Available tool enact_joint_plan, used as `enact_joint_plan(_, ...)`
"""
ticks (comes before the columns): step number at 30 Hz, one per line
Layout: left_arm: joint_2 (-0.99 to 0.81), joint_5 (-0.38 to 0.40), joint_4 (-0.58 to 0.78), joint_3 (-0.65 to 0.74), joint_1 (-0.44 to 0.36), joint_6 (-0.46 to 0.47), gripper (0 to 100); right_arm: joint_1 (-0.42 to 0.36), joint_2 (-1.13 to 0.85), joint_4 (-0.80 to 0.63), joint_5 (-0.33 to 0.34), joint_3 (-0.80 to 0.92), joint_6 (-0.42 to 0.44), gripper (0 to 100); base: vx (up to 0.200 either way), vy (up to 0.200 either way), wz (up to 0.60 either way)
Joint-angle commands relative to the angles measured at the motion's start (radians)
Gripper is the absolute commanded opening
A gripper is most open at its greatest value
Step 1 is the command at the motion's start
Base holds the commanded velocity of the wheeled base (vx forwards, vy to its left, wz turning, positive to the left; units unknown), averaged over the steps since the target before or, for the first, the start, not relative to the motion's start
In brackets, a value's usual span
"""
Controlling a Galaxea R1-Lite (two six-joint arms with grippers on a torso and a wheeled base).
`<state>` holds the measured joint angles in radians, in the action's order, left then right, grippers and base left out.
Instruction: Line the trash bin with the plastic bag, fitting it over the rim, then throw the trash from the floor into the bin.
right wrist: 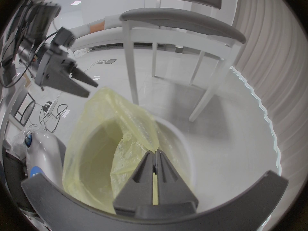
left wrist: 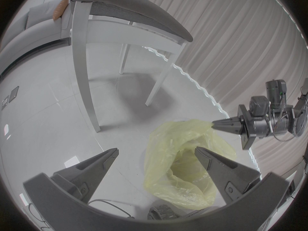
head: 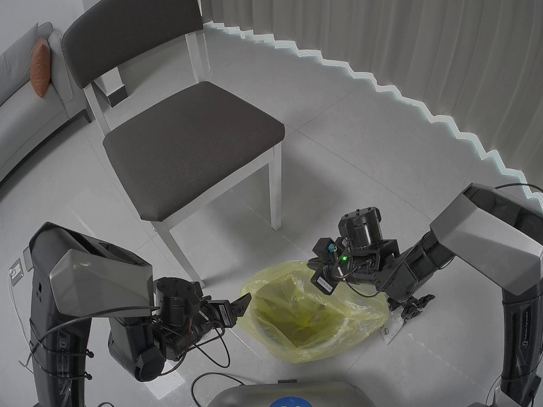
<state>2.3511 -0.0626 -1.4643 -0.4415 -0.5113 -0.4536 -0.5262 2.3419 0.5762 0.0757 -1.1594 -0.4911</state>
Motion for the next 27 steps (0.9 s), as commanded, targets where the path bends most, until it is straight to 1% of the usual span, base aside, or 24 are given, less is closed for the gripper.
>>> enact_joint_plan(1, -0.021, -0.002, 0.001, 0.001, 0.008, -0.002, 100, 0.035, -0.009, -0.058, -0.001, -0.089, 0.0, 0, 0.0, 0.0, 0.0)
enact_joint_plan(6, -0.022, 0.0, 0.001, 0.001, 0.019, -0.002, 100, 0.061, -0.004, -0.13, 0.001, -0.192, 0.0, 0, 0.0, 0.0, 0.0)
enact_joint_plan(12, -0.022, 0.0, -0.004, 0.014, 0.02, -0.002, 100, 0.066, -0.006, -0.137, -0.001, -0.25, 0.0, 0, 0.0, 0.0, 0.0)
enact_joint_plan(24, -0.036, -0.002, -0.004, 0.029, 0.017, -0.019, 100, 0.055, 0.011, -0.125, 0.001, -0.272, 0.0, 0, 0.0, 0.0, 0.0)
enact_joint_plan(27, -0.035, -0.002, -0.022, 0.038, 0.019, -0.017, 100, 0.051, 0.019, -0.124, 0.001, -0.283, 0.002, 0, 0.0, 0.0, 0.0)
